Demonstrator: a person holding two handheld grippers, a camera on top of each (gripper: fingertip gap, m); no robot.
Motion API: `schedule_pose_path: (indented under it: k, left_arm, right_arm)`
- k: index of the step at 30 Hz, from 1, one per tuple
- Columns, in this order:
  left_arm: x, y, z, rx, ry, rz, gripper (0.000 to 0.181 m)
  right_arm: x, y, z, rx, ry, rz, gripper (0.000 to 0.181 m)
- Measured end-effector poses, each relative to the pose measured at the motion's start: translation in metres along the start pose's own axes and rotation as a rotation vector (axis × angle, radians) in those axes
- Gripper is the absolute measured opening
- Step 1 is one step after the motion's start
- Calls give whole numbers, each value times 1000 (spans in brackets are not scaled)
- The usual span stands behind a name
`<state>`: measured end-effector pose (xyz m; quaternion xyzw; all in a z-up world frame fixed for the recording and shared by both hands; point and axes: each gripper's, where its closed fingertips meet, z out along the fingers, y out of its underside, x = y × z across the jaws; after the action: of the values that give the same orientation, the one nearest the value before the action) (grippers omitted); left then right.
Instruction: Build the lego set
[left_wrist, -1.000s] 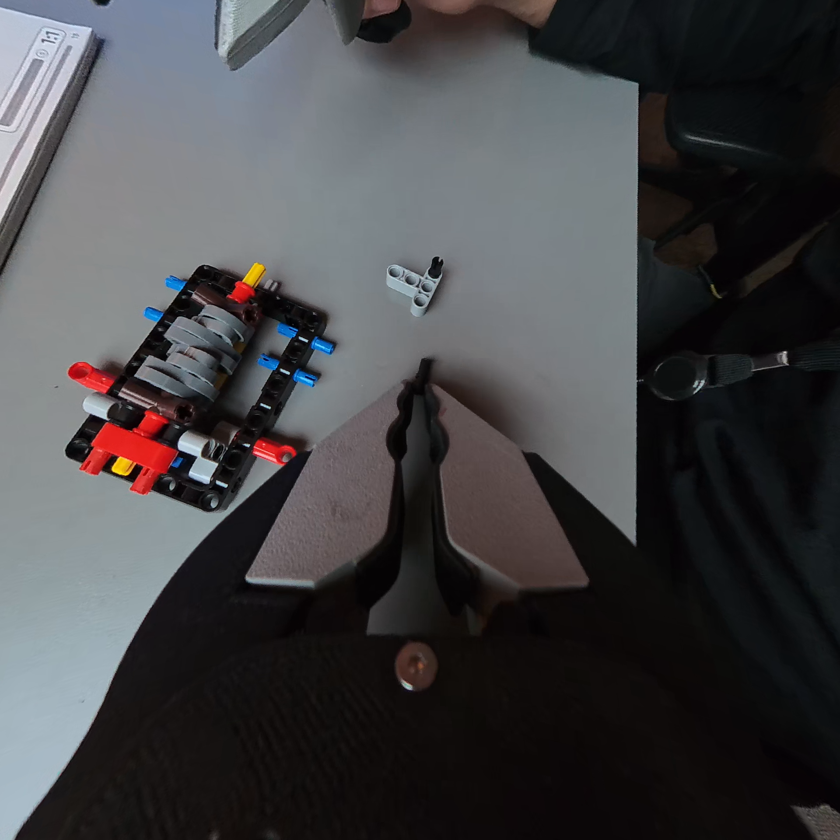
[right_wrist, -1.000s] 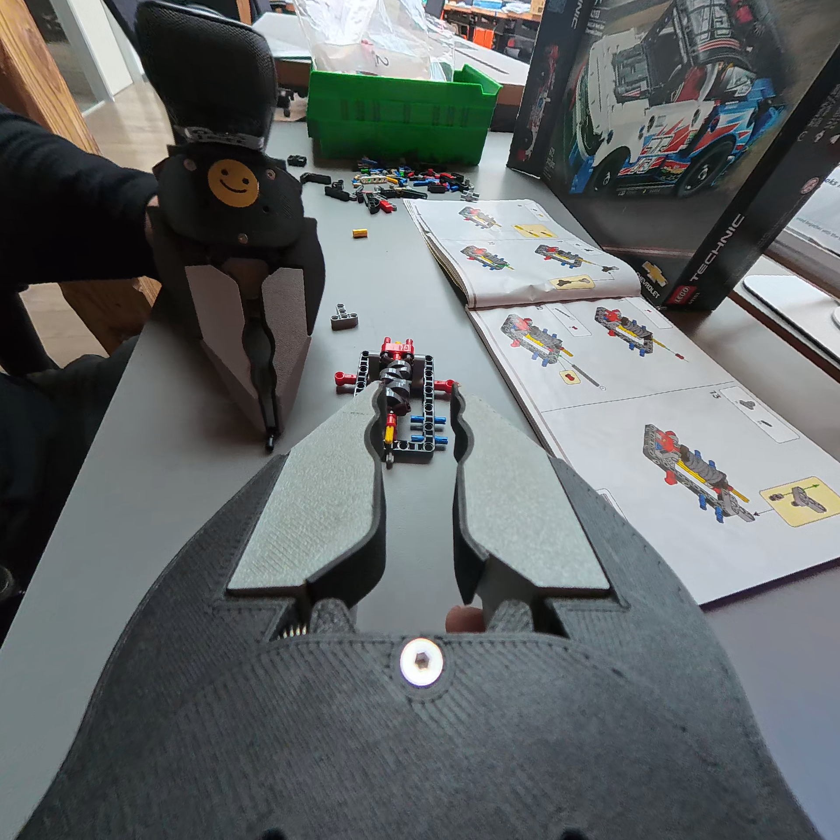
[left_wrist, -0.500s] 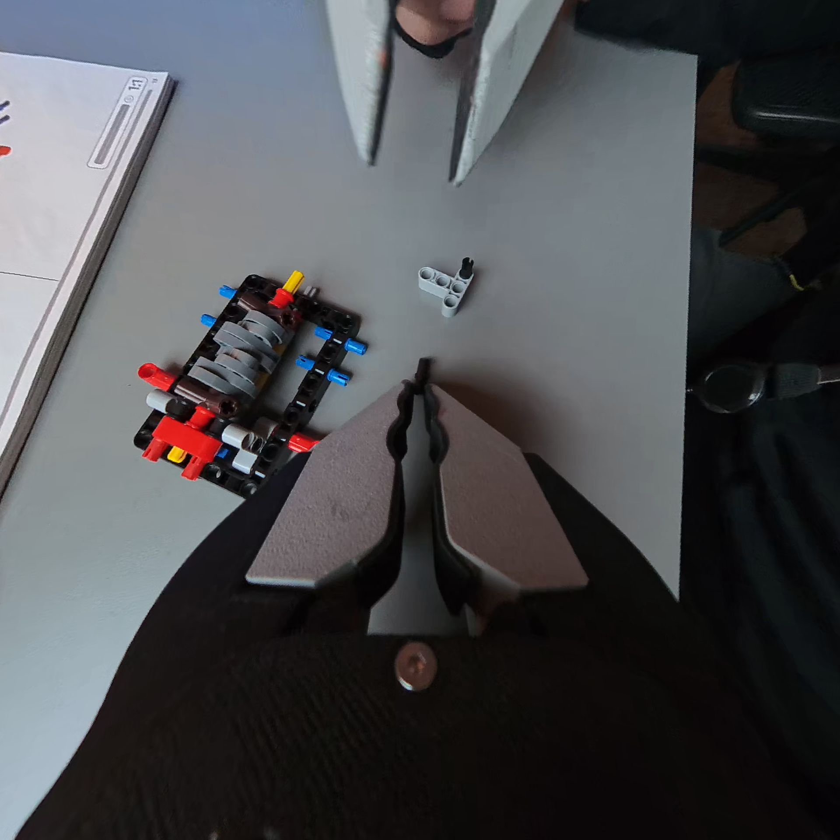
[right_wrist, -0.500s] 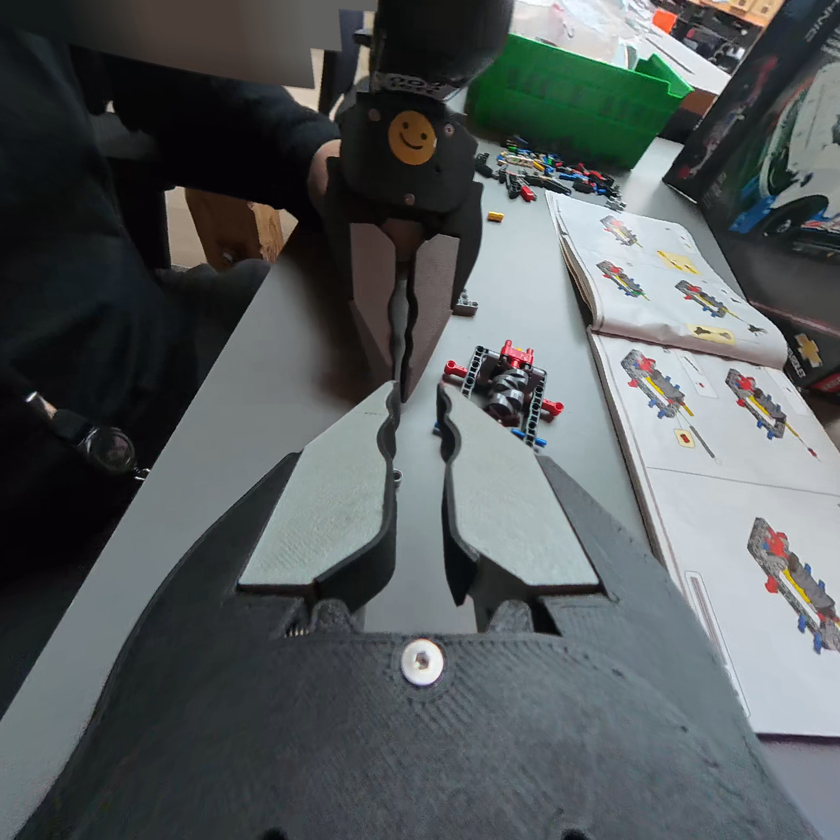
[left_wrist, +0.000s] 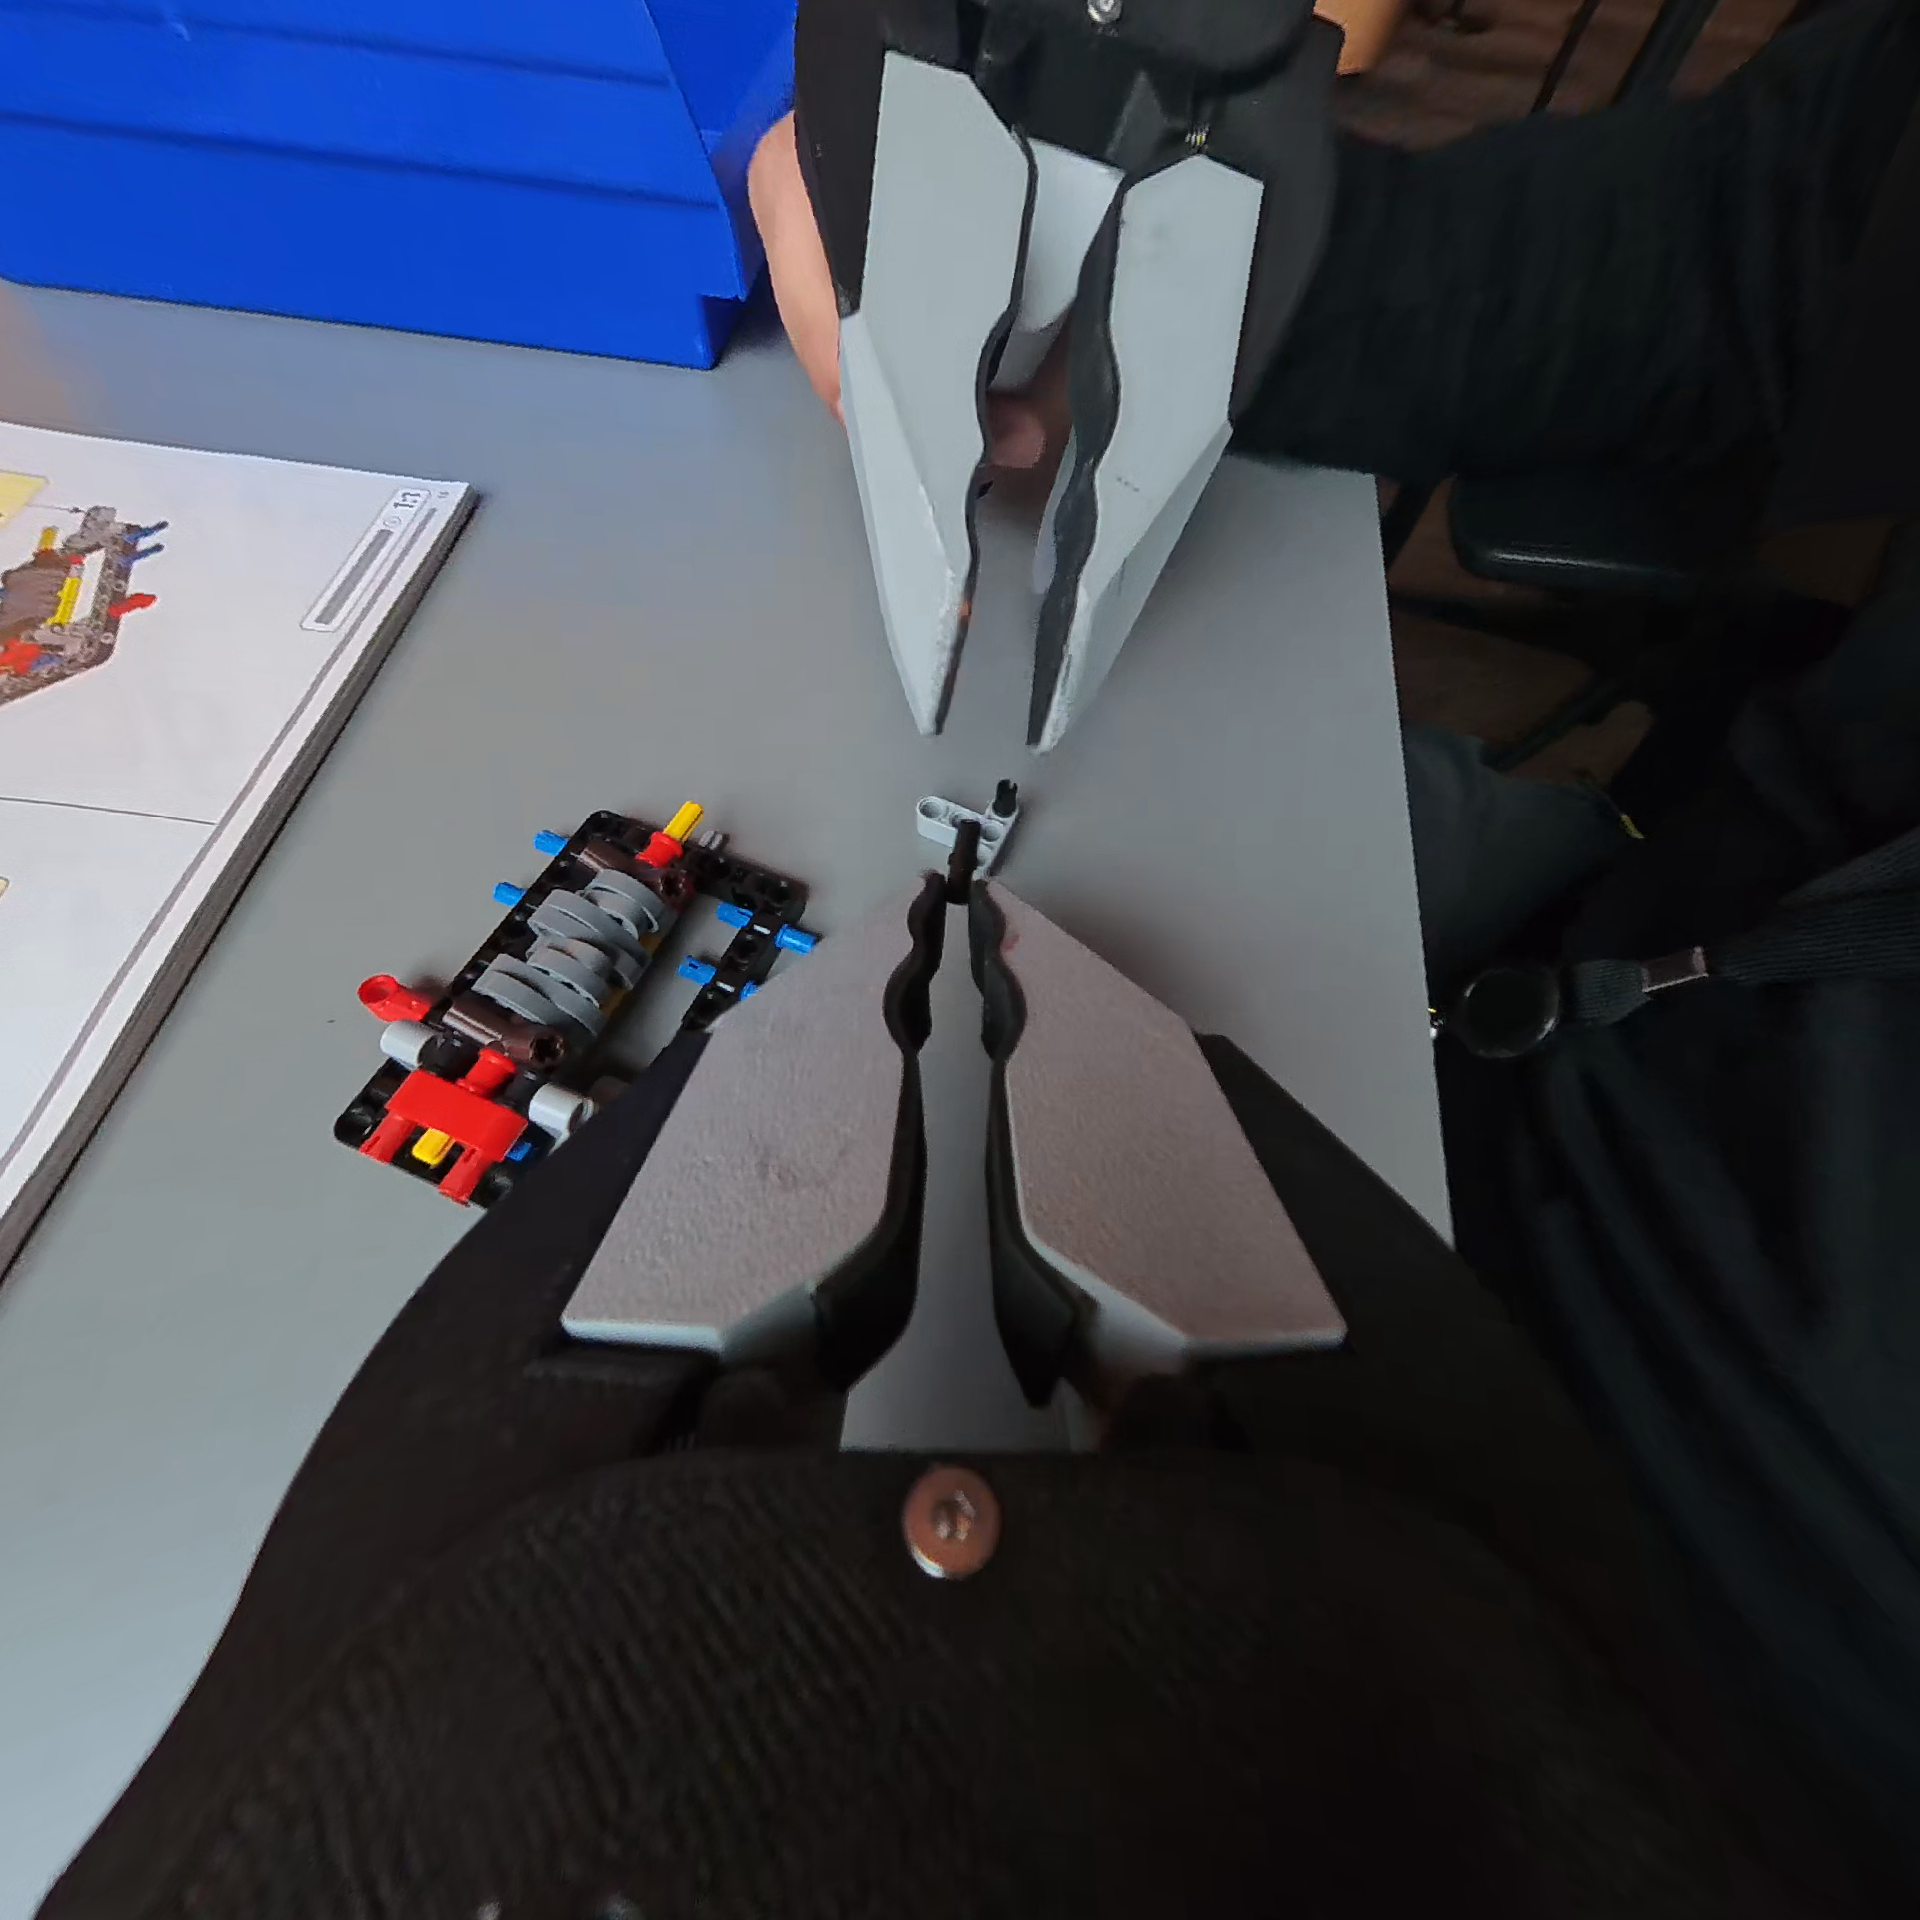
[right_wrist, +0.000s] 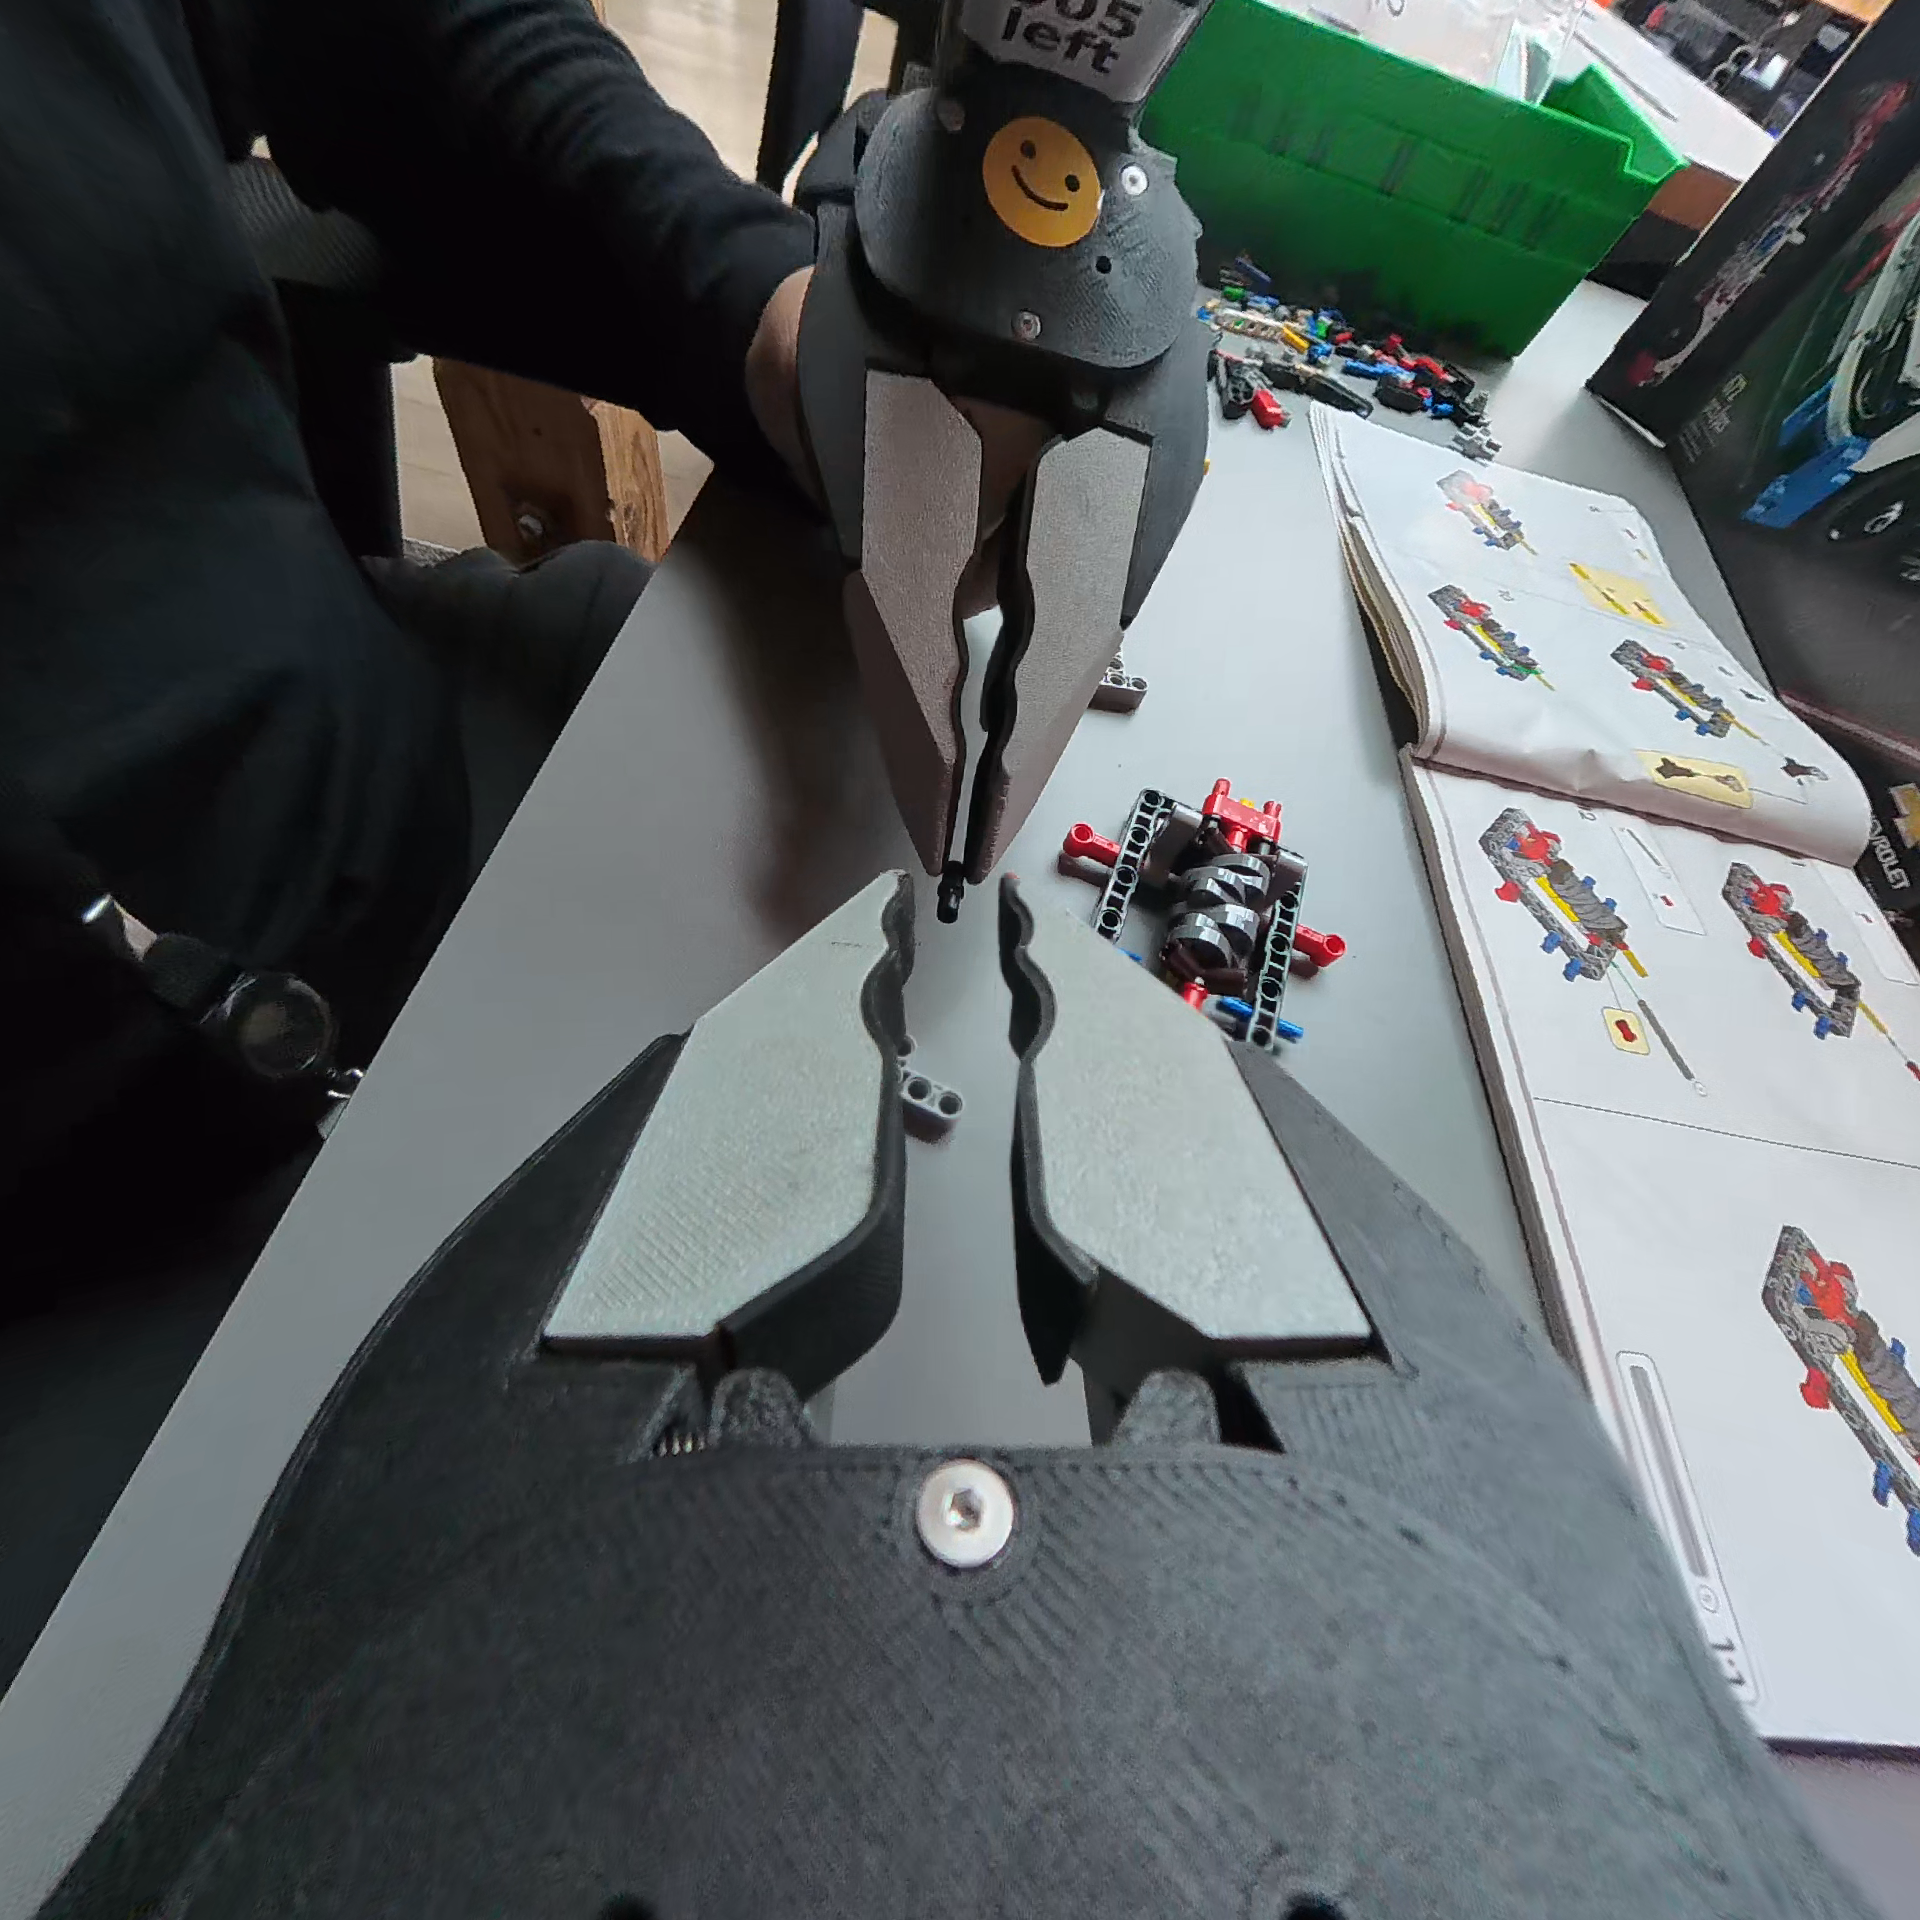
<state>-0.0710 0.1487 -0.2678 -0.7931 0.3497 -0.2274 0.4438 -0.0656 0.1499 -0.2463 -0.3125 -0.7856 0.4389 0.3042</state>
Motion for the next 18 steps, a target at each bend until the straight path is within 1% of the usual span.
schedule_pose_path:
  k: [3, 5, 10, 14, 18]
  left_arm:
    - [-5, 5, 0, -22, -40, 27, 2]
    - [-5, 5, 0, -19, -49, 41, 2]
    - [-4, 5, -1, -14, -49, 54, 2]
    - [-6, 2, -2, 6, -58, 56, 2]
    - [-12, -1, -5, 30, -95, 82, 2]
  right_arm:
    - [9, -8, -8, 48, 46, 11, 13]
    - [21, -11, -16, 79, 102, 42, 11]
    - [44, -10, -34, 109, 225, 87, 11]
    - [57, -11, -48, 160, 269, 144, 9]
    - [62, -10, -52, 179, 286, 173, 8]
